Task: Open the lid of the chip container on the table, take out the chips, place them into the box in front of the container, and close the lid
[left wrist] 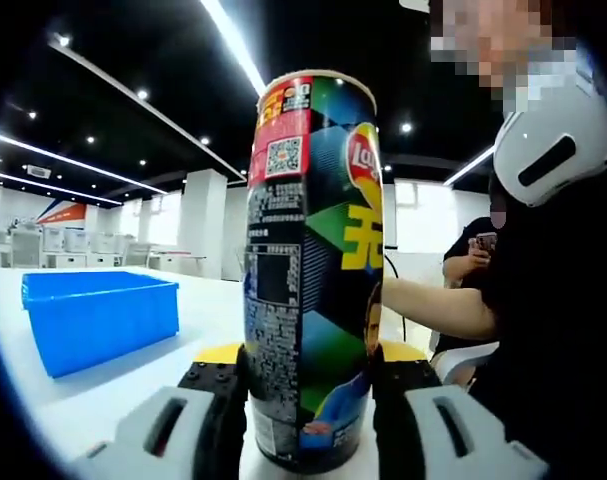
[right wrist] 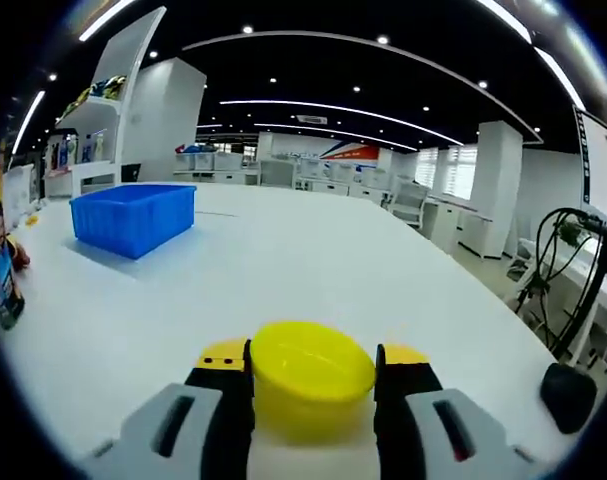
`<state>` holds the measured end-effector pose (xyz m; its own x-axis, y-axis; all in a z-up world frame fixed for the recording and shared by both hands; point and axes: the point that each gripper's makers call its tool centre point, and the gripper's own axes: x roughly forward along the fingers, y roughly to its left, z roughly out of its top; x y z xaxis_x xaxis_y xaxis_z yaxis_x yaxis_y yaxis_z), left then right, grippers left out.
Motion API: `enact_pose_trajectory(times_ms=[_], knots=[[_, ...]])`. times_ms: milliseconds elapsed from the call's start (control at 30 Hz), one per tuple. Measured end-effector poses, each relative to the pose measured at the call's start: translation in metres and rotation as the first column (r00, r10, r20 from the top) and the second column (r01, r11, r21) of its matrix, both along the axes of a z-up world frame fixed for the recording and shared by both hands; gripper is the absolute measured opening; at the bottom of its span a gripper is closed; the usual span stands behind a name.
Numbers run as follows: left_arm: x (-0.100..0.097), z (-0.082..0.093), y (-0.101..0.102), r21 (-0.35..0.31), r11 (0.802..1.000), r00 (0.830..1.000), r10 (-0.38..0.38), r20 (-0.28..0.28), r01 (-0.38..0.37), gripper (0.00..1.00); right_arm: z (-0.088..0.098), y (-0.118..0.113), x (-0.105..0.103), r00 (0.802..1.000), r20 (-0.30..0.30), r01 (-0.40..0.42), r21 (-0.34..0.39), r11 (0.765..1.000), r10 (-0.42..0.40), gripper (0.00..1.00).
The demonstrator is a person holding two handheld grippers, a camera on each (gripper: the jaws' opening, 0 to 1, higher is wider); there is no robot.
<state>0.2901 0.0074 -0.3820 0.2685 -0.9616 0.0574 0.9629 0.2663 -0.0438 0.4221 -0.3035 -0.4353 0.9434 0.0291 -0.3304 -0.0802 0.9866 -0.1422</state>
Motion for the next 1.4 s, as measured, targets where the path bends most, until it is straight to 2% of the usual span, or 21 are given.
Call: enact_pose_trajectory(times_ms=[333, 900, 967, 1067, 1100, 1167, 1233, 1267, 1300, 1333, 1367, 1400], knots=[[0.000, -0.001, 0.000, 0.007, 1.000, 1.000, 0.000, 0.006, 0.000, 0.50, -0.008, -0.001, -0.002, 1.000, -0.025, 0.002, 0.003, 1.000, -0.002, 0.43], [0.000, -0.004, 0.000, 0.021, 1.000, 1.000, 0.001, 0.010, -0.001, 0.49, -0.006, -0.005, -0.002, 1.000, -0.006, -0.008, -0.018, 1.000, 0.008, 0.48], [0.000, -0.004, 0.000, 0.023, 1.000, 1.000, 0.002, 0.010, -0.002, 0.49, 0.000, -0.006, -0.004, 1.000, 0.012, 0.004, -0.020, 1.000, -0.004, 0.48], [0.000, -0.005, 0.000, 0.033, 0.999, 1.000, 0.005, 0.007, -0.006, 0.49, 0.032, 0.003, -0.004, 0.994, 0.109, -0.014, 0.002, 1.000, 0.014, 0.47], [0.000, -0.005, 0.000, 0.034, 0.999, 1.000, 0.006, 0.006, -0.006, 0.49, 0.042, 0.008, -0.004, 0.992, 0.123, -0.029, 0.018, 0.999, 0.026, 0.47], [0.000, -0.005, 0.001, 0.040, 0.999, 1.000, 0.009, 0.004, -0.010, 0.49, 0.069, 0.026, -0.005, 0.984, 0.157, -0.088, 0.062, 0.994, 0.078, 0.47], [-0.001, -0.005, 0.000, 0.041, 0.999, 1.000, 0.011, 0.004, -0.011, 0.49, 0.105, 0.054, -0.009, 0.966, 0.205, -0.178, 0.094, 0.980, 0.156, 0.46], [-0.001, -0.005, 0.000, 0.042, 0.999, 1.000, 0.012, 0.004, -0.012, 0.49, 0.121, 0.067, -0.012, 0.954, 0.228, -0.220, 0.097, 0.971, 0.194, 0.46], [-0.001, -0.005, 0.000, 0.043, 0.999, 1.000, 0.014, 0.006, -0.014, 0.49, 0.145, 0.090, -0.017, 0.930, 0.260, -0.291, 0.096, 0.952, 0.259, 0.46], [-0.001, -0.005, 0.000, 0.043, 0.999, 1.000, 0.015, 0.006, -0.015, 0.49, 0.162, 0.107, -0.022, 0.913, 0.276, -0.339, 0.102, 0.935, 0.301, 0.46], [-0.001, -0.005, 0.000, 0.044, 0.999, 1.000, 0.017, 0.007, -0.017, 0.49, 0.184, 0.132, -0.030, 0.882, 0.281, -0.422, 0.110, 0.900, 0.379, 0.46], [-0.001, -0.005, 0.000, 0.045, 0.999, 1.000, 0.019, 0.007, -0.019, 0.49, 0.198, 0.152, -0.038, 0.854, 0.279, -0.483, 0.110, 0.868, 0.440, 0.46]])
